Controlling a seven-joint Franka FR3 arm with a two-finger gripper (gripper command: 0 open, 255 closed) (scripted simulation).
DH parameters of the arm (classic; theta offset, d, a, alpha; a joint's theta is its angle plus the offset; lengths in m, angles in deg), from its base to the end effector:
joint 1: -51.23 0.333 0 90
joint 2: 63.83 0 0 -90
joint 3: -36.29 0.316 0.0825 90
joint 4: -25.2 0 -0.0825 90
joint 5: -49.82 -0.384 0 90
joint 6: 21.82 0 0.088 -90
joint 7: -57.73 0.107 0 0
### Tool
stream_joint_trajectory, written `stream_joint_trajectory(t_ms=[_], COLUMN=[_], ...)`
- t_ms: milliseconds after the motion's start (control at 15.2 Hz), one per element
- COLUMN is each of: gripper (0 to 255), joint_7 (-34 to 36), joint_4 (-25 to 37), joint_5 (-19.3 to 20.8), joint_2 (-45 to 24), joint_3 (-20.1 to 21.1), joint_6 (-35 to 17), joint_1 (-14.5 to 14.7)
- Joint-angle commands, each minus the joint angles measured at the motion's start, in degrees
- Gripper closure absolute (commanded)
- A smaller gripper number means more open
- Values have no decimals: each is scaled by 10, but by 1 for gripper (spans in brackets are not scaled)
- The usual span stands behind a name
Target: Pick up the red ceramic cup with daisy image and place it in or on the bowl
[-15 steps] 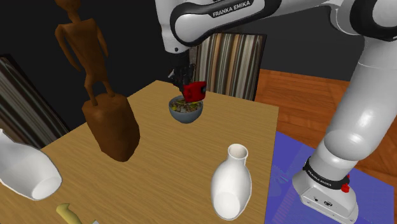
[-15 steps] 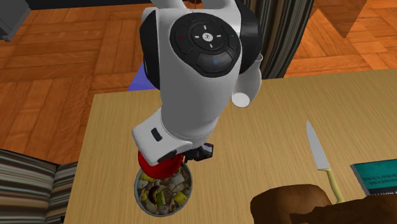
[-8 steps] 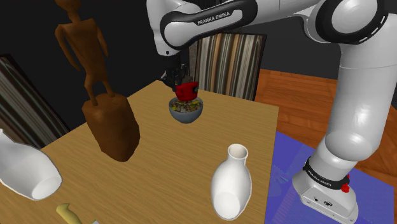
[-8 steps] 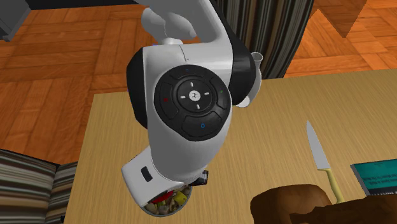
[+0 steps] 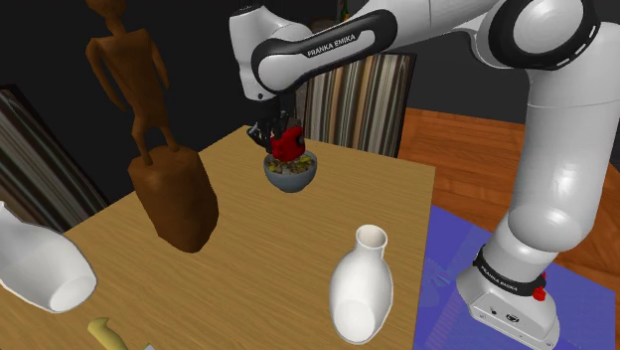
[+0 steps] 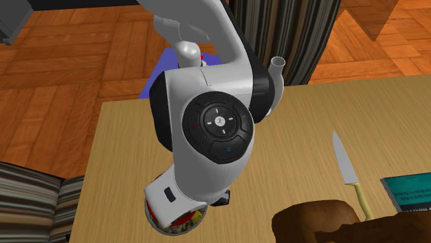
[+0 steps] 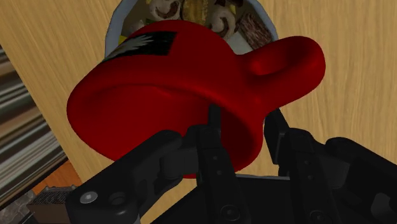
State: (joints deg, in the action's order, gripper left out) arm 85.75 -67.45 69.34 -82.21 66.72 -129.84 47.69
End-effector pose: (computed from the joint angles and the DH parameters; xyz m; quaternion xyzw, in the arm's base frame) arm 0.6013 0.2373 0.4600 0.9961 0.0325 0.0358 0.0732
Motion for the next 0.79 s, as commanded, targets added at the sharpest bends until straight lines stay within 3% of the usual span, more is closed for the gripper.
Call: stream_joint_trajectory(t_ms=[0, 594, 660, 726], gripper=[255, 255, 0, 0], joint_7=[3, 6, 4, 2], joint_4=[-24, -31, -35, -38], joint_5=[3, 6, 4, 3], joint_2=[-5, -8, -3, -2], joint_3=[-5, -5, -4, -5], joint_6=[-17, -26, -26, -28], joint_1=[-5, -6, -9, -11])
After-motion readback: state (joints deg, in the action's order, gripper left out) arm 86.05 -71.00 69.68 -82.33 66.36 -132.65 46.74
